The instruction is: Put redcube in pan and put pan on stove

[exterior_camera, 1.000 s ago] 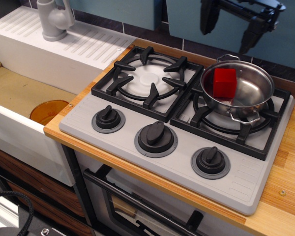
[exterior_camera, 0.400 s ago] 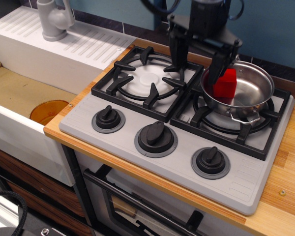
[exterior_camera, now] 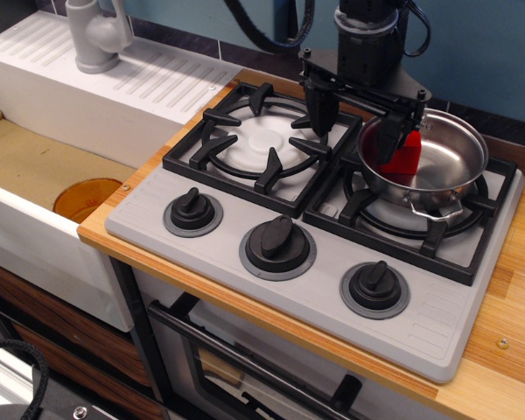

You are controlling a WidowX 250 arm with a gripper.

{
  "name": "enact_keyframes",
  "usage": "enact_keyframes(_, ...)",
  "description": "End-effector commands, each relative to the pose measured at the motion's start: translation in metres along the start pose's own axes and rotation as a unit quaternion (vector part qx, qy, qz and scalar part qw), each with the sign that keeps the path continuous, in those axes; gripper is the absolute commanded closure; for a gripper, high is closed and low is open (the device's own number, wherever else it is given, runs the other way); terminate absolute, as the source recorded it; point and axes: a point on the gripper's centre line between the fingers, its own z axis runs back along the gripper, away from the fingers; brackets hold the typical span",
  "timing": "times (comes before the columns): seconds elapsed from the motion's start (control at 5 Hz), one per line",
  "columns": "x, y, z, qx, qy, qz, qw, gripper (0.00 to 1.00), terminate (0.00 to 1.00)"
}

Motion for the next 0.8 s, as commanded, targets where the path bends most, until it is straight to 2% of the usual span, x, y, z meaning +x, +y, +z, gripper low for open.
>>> enact_keyframes(0.0,0.0211,-0.0052,-0.0061,-0.013,-0.043,-0.011,0.9989,0.00,0.00)
enact_keyframes(0.4,0.0230,-0.0023,-0.0148,-0.015,-0.050,-0.016,0.9985,0.00,0.00)
enact_keyframes(0.6,0.0209,0.0041,-0.0098,-0.009,-0.047,-0.018,0.9987,0.00,0.00)
